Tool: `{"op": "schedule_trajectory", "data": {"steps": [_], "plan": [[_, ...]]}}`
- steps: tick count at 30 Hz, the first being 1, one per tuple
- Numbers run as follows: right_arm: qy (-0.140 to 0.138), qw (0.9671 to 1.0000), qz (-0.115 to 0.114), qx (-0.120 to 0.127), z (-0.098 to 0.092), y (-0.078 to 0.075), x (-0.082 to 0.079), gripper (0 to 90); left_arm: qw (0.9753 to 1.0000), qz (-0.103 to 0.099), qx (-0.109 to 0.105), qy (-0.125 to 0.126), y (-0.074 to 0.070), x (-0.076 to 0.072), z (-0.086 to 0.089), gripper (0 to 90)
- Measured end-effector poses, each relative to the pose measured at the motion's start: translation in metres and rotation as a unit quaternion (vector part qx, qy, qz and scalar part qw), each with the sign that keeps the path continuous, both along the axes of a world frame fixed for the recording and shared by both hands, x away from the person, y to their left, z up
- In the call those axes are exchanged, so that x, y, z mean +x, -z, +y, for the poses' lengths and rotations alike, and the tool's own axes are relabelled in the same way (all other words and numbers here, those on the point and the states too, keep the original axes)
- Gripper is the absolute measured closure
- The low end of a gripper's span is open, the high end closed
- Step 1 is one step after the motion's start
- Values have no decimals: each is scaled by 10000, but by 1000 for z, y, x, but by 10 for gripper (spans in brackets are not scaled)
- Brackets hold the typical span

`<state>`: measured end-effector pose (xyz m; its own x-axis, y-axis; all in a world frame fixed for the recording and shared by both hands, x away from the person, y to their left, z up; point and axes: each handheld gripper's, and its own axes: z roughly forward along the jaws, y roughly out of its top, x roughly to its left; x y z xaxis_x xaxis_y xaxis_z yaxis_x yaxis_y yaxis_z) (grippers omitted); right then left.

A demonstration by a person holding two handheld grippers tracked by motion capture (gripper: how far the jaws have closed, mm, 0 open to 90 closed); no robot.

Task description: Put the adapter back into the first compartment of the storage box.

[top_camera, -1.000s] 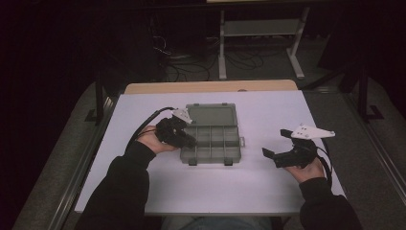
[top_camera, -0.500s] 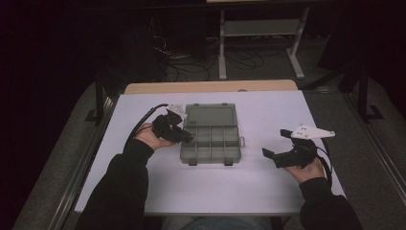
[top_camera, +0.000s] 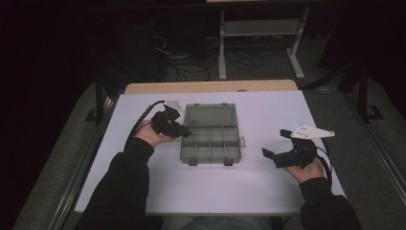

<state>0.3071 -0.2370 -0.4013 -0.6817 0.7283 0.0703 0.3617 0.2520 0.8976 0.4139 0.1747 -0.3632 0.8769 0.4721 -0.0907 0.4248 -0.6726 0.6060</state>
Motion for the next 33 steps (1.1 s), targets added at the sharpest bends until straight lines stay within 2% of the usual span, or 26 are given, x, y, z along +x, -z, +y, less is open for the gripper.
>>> {"op": "schedule_trajectory", "data": {"steps": [11,22,28,33], "plan": [[-11,10000,8,-16,0,0,0,0,9996,-63,-24,-265,6,11,3,763],[-21,10000,9,-5,0,0,0,0,9992,-45,174,-346,21,18,-5,763],[-24,10000,11,1,0,0,0,0,9990,-21,208,-388,25,21,-6,763],[-30,10000,14,1,0,0,0,0,9989,64,255,-395,31,25,-6,763]]}}
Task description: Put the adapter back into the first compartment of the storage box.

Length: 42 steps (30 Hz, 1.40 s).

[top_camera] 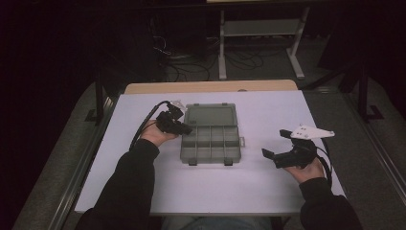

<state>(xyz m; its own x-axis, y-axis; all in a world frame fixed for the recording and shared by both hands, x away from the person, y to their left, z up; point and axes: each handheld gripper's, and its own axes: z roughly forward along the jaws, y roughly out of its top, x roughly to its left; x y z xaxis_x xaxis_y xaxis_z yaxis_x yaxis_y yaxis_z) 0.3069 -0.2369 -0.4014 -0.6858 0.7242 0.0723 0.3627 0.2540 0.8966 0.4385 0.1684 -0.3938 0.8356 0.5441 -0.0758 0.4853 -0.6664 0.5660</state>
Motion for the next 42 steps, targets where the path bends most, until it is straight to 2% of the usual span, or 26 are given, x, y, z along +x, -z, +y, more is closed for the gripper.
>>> {"op": "schedule_trajectory", "data": {"steps": [9,20,36,42], "plan": [[-2,10000,1,5,0,0,0,0,10000,67,40,29,5,1,-1,760],[6,10000,-2,6,0,0,0,0,9999,95,-84,47,2,0,3,710],[6,10000,8,3,0,0,0,0,9984,-47,-549,128,-9,-8,14,414],[-5,10000,7,-19,0,0,0,0,9962,-136,-844,177,-13,-13,22,324]]}}
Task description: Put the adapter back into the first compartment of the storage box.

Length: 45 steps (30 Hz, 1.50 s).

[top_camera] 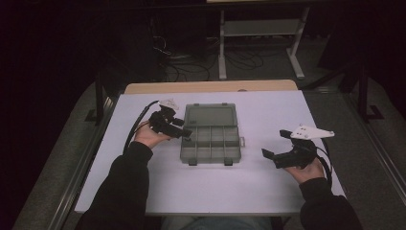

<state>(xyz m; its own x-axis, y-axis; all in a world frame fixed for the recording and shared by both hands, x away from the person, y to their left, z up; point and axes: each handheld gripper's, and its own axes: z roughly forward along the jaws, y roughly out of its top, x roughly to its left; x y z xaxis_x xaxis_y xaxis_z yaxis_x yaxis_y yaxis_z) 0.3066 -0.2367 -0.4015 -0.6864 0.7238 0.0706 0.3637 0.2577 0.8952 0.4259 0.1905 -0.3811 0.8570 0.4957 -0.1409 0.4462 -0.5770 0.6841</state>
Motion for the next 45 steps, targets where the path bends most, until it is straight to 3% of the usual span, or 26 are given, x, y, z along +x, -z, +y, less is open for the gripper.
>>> {"op": "schedule_trajectory", "data": {"steps": [12,22,30,37,45], "plan": [[5,10000,16,-5,0,0,0,0,9994,-6,-325,92,-3,-9,10,149],[8,10000,27,-12,0,1,0,0,9981,-175,-582,25,-10,-21,24,36],[10,10000,36,-21,0,1,0,0,9970,-306,-707,-75,-12,-27,35,0],[4,10000,52,-30,1,2,0,0,9945,-472,-911,-221,-16,-36,48,0],[7,10000,61,-43,1,2,0,0,9926,-660,-958,-335,-17,-45,60,0]]}}
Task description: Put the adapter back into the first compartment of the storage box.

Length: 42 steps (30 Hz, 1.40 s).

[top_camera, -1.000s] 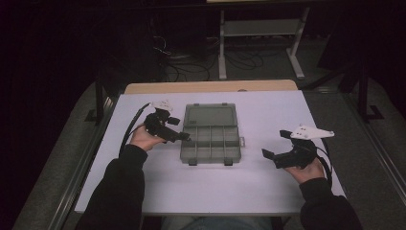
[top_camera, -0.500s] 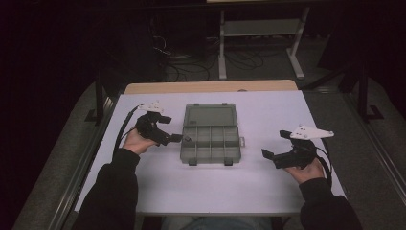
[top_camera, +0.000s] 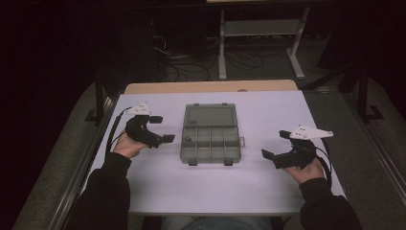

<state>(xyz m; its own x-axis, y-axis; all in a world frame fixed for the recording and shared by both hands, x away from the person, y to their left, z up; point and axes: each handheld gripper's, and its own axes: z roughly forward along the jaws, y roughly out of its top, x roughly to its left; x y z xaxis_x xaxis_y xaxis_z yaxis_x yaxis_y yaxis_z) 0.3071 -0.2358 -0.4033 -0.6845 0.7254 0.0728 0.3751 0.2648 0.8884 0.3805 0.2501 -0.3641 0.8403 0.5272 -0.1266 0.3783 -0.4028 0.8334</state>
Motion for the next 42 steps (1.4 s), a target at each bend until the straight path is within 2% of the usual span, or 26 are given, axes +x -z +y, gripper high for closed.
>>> {"op": "schedule_trajectory", "data": {"steps": [9,18,27,31,37,42], "plan": [[3,10000,4,-14,0,0,0,0,9992,-257,-116,-289,4,-12,21,0],[9,10000,14,-16,0,0,0,0,9985,-405,-115,-355,6,-24,31,0],[13,10000,21,-30,1,1,0,0,9964,-567,-242,-582,12,-34,50,0],[13,10000,22,-37,1,1,0,0,9943,-673,-370,-736,15,-40,61,0],[13,10000,27,-39,1,1,0,0,9930,-738,-427,-815,19,-45,70,0],[10,10000,32,-40,1,1,0,0,9931,-745,-378,-828,22,-48,75,0]]}}
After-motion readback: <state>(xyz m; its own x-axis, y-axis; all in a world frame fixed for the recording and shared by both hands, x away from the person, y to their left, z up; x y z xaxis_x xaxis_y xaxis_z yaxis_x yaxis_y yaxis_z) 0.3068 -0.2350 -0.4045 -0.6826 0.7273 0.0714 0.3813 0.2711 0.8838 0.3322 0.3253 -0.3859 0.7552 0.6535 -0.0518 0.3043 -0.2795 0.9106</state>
